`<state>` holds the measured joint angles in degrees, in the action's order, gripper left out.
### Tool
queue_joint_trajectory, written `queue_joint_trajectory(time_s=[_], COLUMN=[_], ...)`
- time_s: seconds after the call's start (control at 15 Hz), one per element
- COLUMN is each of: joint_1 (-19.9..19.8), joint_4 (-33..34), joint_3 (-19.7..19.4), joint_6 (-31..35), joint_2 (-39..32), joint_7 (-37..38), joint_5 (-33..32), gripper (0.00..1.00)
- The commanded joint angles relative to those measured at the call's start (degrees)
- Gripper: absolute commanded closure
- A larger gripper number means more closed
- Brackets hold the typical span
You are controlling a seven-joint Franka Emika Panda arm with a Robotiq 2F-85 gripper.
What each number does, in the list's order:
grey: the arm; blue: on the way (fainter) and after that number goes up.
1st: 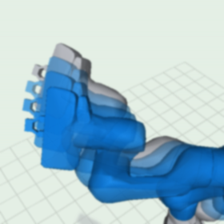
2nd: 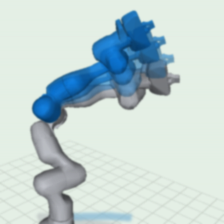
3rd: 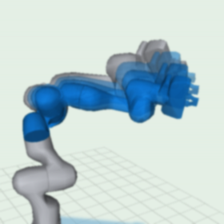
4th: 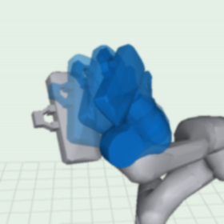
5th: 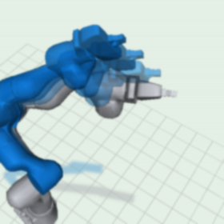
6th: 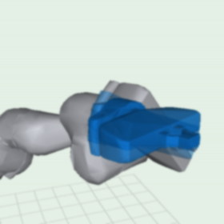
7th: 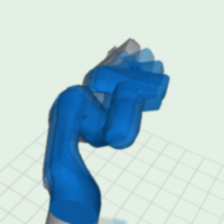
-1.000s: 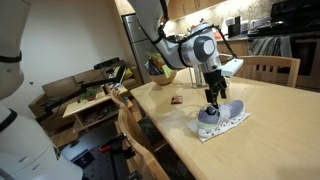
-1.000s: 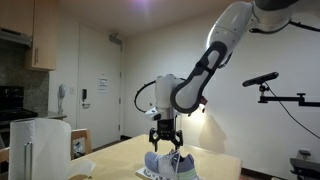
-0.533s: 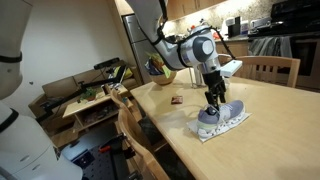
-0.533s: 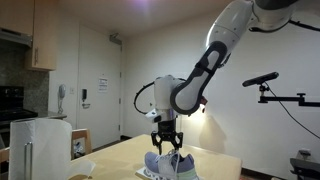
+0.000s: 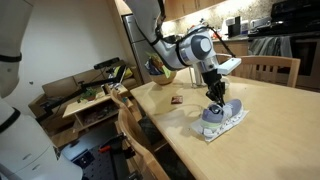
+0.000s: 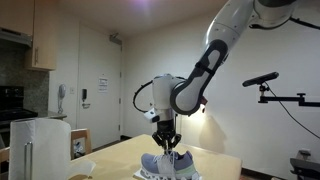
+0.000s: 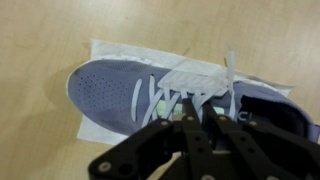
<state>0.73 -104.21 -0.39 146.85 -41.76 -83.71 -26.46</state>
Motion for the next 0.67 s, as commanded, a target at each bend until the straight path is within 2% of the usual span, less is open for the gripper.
queue_joint_trajectory(time_s=[0.0, 0.2, 0.27, 0.33, 0.4, 0.6], joint_1=[4.1, 7.6, 8.4, 8.9, 9.2, 9.2], joint_4=[-1.9, -2.2, -2.2, -2.2, -2.0, -1.9], joint_3=[-3.0, -5.4, -5.9, -6.0, -6.0, -5.2], joint_6=[-0.9, -1.1, -1.1, -1.4, -2.3, -3.7], joint_2=[3.0, 3.1, 3.0, 2.9, 2.8, 2.7], joint_7=[6.2, 12.7, 14.9, 16.9, 18.4, 22.6], joint_5=[-4.0, -9.4, -11.6, -13.3, -15.1, -19.7], gripper=[1.0, 1.0, 0.96, 0.71, 0.71, 0.53])
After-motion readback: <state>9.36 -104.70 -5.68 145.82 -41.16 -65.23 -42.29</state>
